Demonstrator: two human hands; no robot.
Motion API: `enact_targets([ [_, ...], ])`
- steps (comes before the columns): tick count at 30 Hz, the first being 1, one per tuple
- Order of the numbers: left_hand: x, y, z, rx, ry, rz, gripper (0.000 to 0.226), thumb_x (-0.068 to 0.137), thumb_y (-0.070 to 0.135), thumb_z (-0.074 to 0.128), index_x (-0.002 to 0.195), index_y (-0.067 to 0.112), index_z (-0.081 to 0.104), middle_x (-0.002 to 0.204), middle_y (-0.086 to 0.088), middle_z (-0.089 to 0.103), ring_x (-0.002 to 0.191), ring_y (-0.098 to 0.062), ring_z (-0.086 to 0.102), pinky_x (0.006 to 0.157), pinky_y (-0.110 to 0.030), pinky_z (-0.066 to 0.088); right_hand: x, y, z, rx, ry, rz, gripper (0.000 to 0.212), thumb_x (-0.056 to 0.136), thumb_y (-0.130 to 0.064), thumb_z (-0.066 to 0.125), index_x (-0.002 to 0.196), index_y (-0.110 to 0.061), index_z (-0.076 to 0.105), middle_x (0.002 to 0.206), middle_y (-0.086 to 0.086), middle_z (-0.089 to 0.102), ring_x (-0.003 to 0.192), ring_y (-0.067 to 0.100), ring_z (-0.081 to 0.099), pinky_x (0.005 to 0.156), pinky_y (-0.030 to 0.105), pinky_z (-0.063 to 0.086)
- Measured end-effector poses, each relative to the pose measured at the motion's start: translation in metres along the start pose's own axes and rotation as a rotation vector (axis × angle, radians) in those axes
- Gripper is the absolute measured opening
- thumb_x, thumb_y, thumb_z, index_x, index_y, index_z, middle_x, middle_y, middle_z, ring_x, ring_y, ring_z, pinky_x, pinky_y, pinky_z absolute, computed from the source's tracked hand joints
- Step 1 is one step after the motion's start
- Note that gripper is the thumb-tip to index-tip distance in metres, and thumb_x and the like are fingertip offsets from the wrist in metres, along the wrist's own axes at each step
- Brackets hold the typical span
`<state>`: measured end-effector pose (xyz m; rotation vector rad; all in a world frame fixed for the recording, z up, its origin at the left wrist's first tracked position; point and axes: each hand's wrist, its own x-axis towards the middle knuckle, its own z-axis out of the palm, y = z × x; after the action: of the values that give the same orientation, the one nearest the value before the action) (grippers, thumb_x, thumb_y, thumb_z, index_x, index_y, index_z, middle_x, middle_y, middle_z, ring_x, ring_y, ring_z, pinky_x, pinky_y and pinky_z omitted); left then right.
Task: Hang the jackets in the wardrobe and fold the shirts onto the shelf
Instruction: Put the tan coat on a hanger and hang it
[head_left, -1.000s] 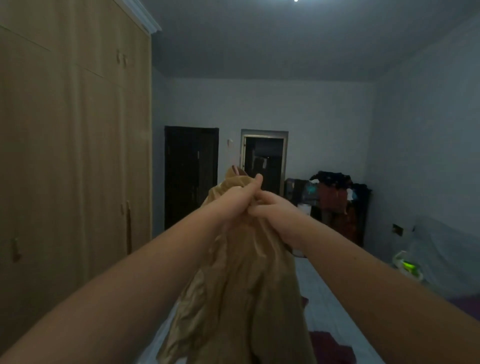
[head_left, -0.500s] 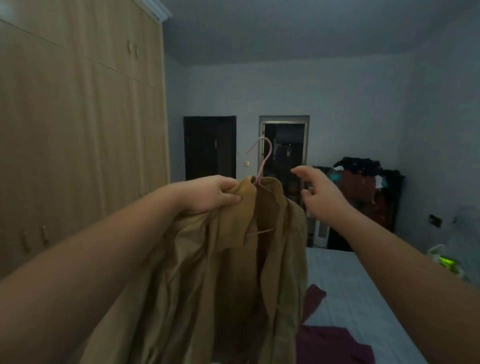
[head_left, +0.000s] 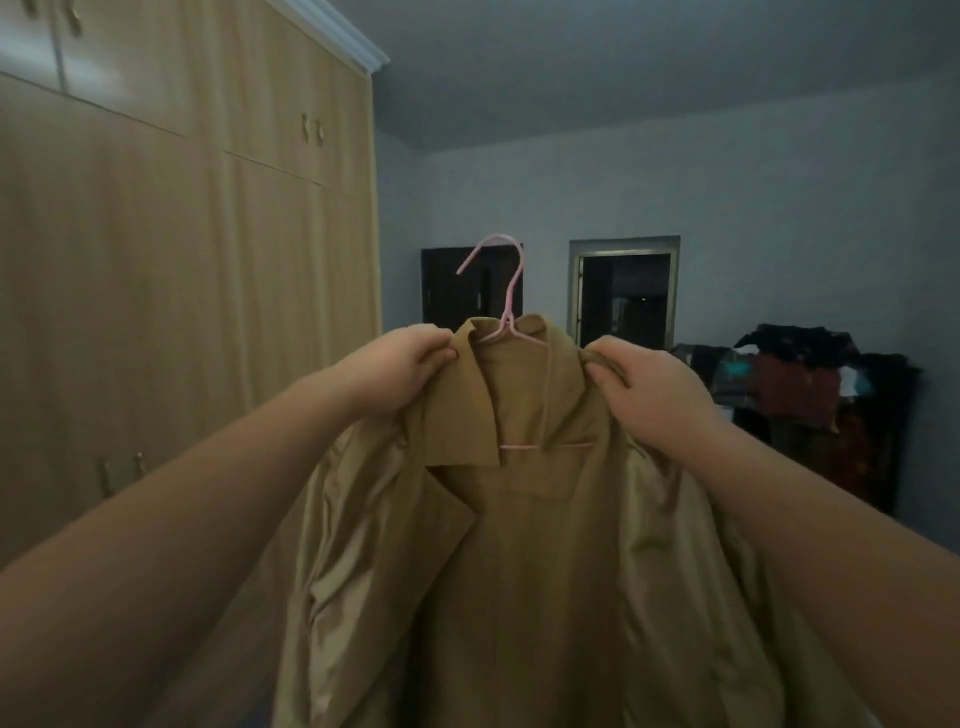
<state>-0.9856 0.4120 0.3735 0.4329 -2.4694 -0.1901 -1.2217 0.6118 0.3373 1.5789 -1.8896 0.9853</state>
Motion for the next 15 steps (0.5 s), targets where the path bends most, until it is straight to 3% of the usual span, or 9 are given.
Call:
enact_targets([
  [5, 0.014, 0.014, 0.009, -0.297, 0.116, -0.082, 0.024, 0.102, 0.036, 0.046, 0.094, 0.042, 0.068, 0.092, 0.017, 0.068, 0.088, 0.002, 0.064, 0.079, -0.027, 0.046, 0.009, 0.031, -0.011, 0.131, -0.157, 0.018, 0.023, 0.099, -0.044, 0.048, 0.119, -0.046, 0.059, 0.097, -0.026, 0.063, 0.092, -0.003, 0.058, 0.08, 0.027, 0.047],
  [8, 0.021, 0.027, 0.012, -0.433, 0.234, -0.188, 0.026, 0.101, 0.039, 0.044, 0.095, 0.038, 0.069, 0.09, 0.015, 0.07, 0.083, 0.004, 0.065, 0.074, -0.026, 0.046, 0.011, 0.035, -0.011, 0.144, -0.181, -0.06, 0.014, 0.094, -0.05, 0.045, 0.097, -0.05, 0.059, 0.084, -0.025, 0.063, 0.075, -0.005, 0.06, 0.068, 0.024, 0.048],
  [12, 0.011, 0.029, 0.026, -0.239, 0.278, -0.231, 0.028, 0.104, 0.042, 0.041, 0.088, 0.036, 0.063, 0.089, 0.014, 0.065, 0.082, 0.003, 0.061, 0.068, -0.022, 0.04, 0.011, 0.022, 0.01, 0.113, -0.152, -0.13, 0.013, 0.087, -0.051, 0.04, 0.083, -0.045, 0.052, 0.075, -0.012, 0.06, 0.065, 0.002, 0.059, 0.059, 0.028, 0.052],
  [15, -0.016, 0.011, 0.028, -0.023, 0.22, -0.285, 0.031, 0.103, 0.052, 0.034, 0.114, 0.035, 0.058, 0.105, 0.015, 0.061, 0.099, -0.011, 0.059, 0.078, -0.031, 0.044, 0.012, 0.015, 0.031, 0.079, -0.076, -0.188, 0.012, 0.092, -0.049, 0.036, 0.092, -0.046, 0.048, 0.07, -0.013, 0.059, 0.058, 0.002, 0.059, 0.054, 0.026, 0.053],
])
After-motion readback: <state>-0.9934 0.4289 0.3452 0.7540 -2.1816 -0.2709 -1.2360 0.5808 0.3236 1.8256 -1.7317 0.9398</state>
